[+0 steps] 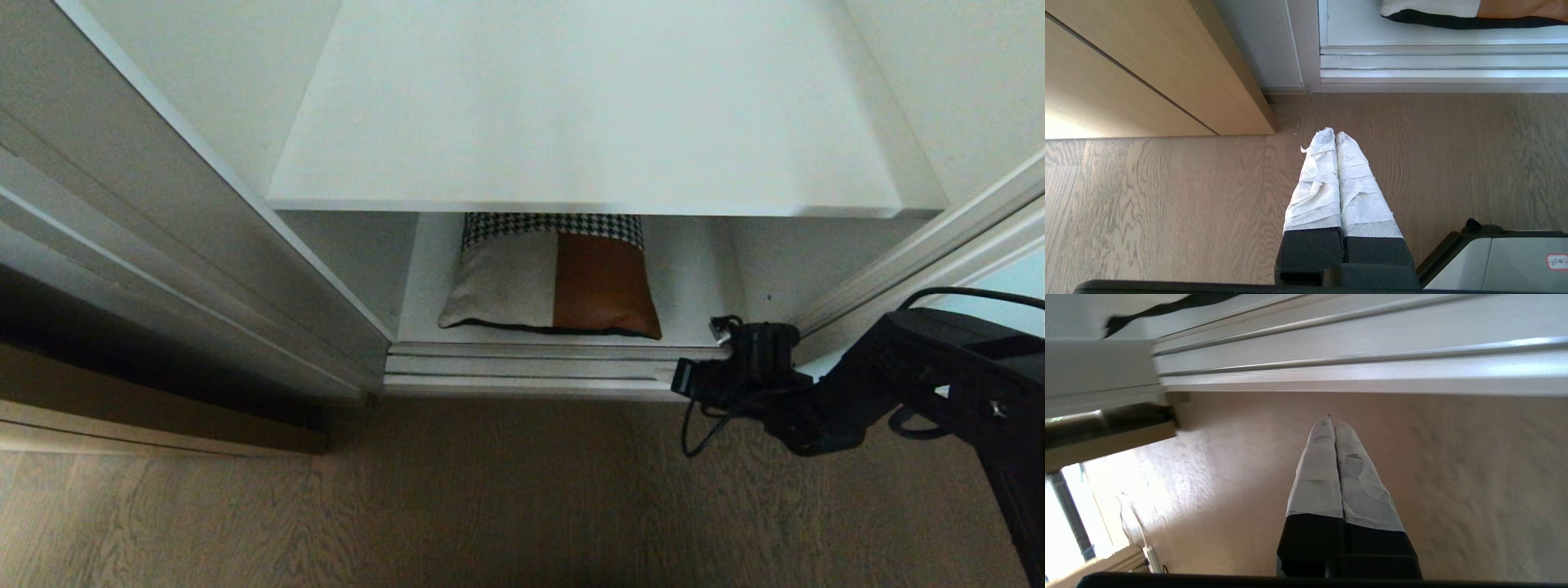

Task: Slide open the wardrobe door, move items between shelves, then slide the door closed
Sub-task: Place the pillow on the higher shelf

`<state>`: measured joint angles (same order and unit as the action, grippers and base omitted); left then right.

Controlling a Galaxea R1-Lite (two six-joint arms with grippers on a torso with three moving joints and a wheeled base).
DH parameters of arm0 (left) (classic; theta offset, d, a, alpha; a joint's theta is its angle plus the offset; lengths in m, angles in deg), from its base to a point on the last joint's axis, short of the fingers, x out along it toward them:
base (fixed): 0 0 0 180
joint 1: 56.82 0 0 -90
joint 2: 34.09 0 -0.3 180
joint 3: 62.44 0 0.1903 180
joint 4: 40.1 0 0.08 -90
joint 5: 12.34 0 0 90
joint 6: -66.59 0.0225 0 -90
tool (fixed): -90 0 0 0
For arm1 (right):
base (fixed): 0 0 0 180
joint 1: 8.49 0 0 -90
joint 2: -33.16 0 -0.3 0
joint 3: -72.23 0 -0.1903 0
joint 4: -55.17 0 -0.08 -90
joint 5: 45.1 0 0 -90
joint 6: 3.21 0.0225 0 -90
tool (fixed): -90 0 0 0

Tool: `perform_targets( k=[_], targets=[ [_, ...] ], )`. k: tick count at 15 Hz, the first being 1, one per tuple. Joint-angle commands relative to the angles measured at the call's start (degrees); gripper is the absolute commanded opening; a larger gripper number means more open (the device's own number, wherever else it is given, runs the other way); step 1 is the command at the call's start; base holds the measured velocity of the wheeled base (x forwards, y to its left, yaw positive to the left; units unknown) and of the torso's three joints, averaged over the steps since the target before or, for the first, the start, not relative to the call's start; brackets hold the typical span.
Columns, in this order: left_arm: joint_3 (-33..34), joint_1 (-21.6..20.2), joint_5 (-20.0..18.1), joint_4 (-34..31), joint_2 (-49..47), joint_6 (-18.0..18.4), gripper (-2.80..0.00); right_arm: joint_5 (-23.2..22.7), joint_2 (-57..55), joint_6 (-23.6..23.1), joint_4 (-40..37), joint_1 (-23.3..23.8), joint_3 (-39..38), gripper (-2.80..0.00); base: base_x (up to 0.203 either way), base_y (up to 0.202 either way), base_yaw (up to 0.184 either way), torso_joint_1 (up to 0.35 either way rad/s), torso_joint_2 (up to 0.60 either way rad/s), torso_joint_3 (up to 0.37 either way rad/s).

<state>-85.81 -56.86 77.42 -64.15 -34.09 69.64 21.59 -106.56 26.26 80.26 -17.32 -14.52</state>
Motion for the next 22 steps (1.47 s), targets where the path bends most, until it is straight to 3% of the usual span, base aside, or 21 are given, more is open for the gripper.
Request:
perform_targets(
  k=[1, 4, 5, 9, 17, 22],
  targets=[
    [0.09, -0.04, -0.02, -0.02, -0.09, 0.03, -2.8, -0.24, 2.03, 0.07, -2.5, 2.43, 0.84, -2.8, 0.0, 0.0, 0.0, 0.0, 0.0, 0.0],
    [0.09, -0.04, -0.02, -0.02, -0.09, 0.03, -2.8, 0.46, 0.73, 0.39, -2.41, 3.82, 3.25, -2.8, 0.0, 0.0, 0.0, 0.0, 0.0, 0.0],
    [0.09, 0.02, -0.02, -0.02, -0.09, 0.03, -2.8, 2.89, 0.38, 0.35, -2.2, 3.77, 4.07, 0.0, 0.0, 0.0, 0.0, 0.0, 0.0, 0.0],
    [0.09, -0.04, -0.02, -0.02, -0.09, 0.03, -2.8, 8.75, -3.68, -0.1, 1.21, 2.98, 7.55, 0.0, 0.0, 0.0, 0.0, 0.0, 0.0, 0.0],
    [0.09, -0.04, -0.02, -0.02, -0.09, 0.03, -2.8, 8.18, -4.98, 0.33, -0.91, 0.94, 12.88, 0.0, 0.0, 0.0, 0.0, 0.0, 0.0, 0.0],
    [0.09, -0.04, -0.02, -0.02, -0.09, 0.03, -2.8, 5.58, -5.38, 0.41, -1.05, -1.41, 15.69, 0.0, 0.0, 0.0, 0.0, 0.0, 0.0, 0.0]
  ],
)
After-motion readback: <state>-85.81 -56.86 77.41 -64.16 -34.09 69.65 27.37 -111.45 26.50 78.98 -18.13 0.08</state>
